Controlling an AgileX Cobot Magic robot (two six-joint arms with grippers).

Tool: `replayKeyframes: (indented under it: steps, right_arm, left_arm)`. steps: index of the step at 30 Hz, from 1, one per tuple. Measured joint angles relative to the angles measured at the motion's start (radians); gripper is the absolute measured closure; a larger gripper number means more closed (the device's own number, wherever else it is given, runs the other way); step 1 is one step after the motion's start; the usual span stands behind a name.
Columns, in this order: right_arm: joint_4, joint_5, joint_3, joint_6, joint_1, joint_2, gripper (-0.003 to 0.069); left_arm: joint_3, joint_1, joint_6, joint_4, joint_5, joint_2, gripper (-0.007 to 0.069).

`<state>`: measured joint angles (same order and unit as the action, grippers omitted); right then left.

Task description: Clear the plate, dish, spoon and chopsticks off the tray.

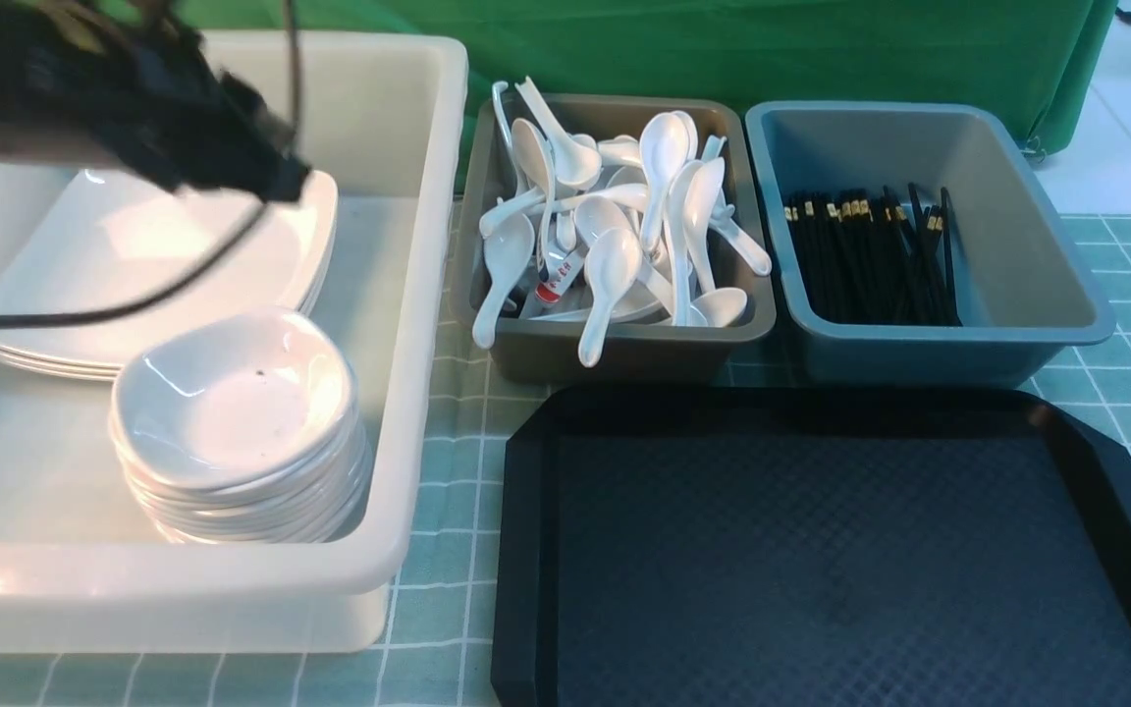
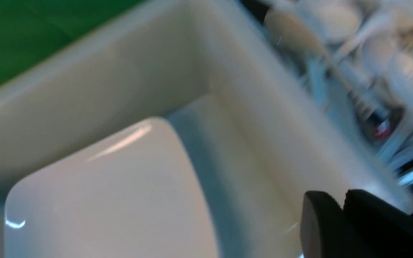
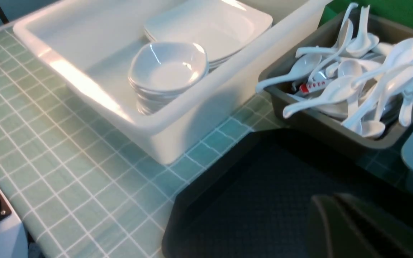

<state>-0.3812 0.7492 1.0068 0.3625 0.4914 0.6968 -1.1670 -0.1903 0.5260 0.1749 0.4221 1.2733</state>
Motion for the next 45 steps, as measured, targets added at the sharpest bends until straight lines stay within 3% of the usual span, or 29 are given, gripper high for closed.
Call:
replayKeyframes:
  steps: [6,12,21,28,34,40,45]
  right_arm:
    - [0.032,0.034,0.000,-0.018,0.000,0.000,0.0639]
    - [0.036,0.044,0.000,-0.040,0.000,0.000,0.0631]
    - [0.036,0.043,0.000,-0.043,0.000,0.000,0.0608]
    - [0.036,0.043,0.000,-0.048,0.000,0.000,0.0592]
    - [0.037,0.043,0.000,-0.051,-0.026,-0.009,0.0586]
    - [0.089,-0.184,-0.059,-0.072,-0.195,-0.147,0.0580]
    - [0.093,-0.373,-0.281,-0.145,-0.309,-0.333,0.0574]
  left_arm:
    - [0.270,-0.024,0.135,0.269,-0.139,-0.376,0.0617]
    - [0.554,-0.029,0.159,0.357,-0.221,-0.711,0.0616]
    - [0.715,-0.029,0.162,0.345,-0.248,-0.922,0.0615]
    - [0.725,-0.029,0.163,0.169,-0.233,-0.928,0.0615]
    - [0.725,-0.029,0.166,0.124,-0.230,-0.928,0.0615]
    - [0.725,-0.029,0.167,0.115,-0.229,-0.928,0.0615]
    - [0.725,-0.029,0.167,0.115,-0.229,-0.928,0.0615]
